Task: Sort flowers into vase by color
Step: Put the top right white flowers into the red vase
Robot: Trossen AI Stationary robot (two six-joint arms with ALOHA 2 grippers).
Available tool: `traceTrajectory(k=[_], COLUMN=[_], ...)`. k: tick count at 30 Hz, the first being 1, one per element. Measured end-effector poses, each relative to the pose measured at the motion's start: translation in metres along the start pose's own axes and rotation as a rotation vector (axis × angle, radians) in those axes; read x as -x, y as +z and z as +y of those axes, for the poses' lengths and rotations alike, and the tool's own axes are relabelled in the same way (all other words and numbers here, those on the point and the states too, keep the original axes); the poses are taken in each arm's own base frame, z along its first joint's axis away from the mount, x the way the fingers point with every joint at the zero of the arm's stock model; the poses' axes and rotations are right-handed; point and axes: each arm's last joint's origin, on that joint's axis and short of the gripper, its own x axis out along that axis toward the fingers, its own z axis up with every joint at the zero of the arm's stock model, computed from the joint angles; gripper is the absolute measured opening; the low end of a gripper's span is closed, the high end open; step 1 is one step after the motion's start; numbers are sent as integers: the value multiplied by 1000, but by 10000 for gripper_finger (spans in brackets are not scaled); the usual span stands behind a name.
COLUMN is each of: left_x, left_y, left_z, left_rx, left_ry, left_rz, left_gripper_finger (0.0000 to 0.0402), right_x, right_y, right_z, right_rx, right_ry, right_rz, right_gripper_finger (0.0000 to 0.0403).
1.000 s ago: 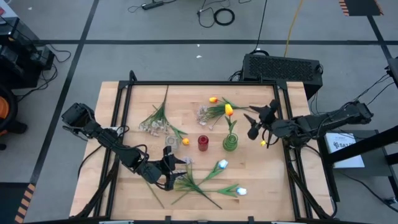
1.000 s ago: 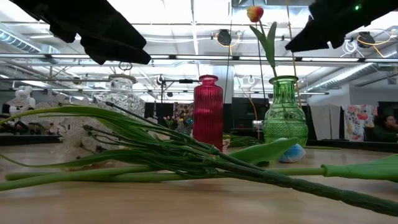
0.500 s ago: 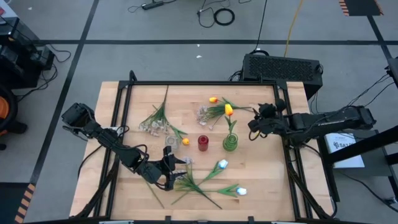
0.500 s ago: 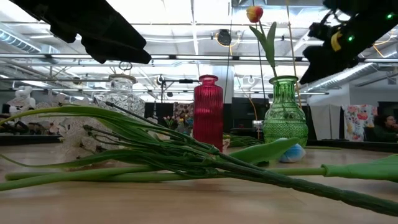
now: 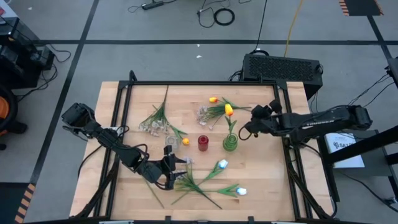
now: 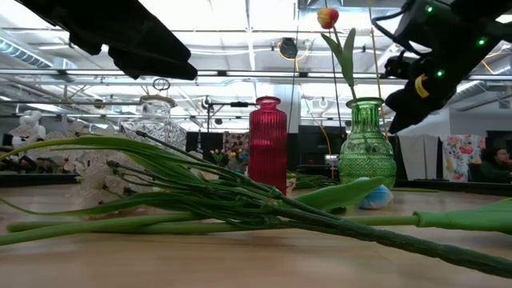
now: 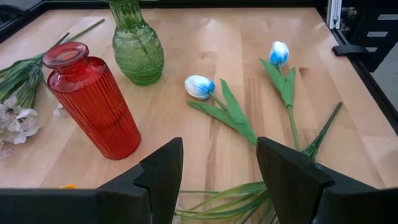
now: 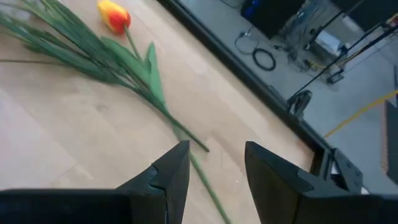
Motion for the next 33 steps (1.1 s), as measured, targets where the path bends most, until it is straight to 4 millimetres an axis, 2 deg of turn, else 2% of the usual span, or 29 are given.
traceTrajectory(k=[8, 15, 23, 27, 33], left_x=[0, 0, 0, 0, 0], left_y=[0, 1, 1, 1, 1], left_z=[0, 0, 0, 0, 0], left_rx=[3, 6, 5, 5, 6], left_ry=[-1, -2, -2, -2, -2], left_rz=[-3, -6, -7, -7, -7], left_gripper_finger=[212, 212, 212, 212, 212], right_x=[-12, -34, -68, -79, -88], right_y=[0, -1, -5, -3, 8], right_z=[-4, -2, -3, -6, -3], right_rx=[-74, -97, 86, 149, 272], right_ry=[7, -58, -77, -73, 128], right_rz=[93, 175, 321, 330, 265], right_gripper_finger=[146, 146, 146, 146, 146])
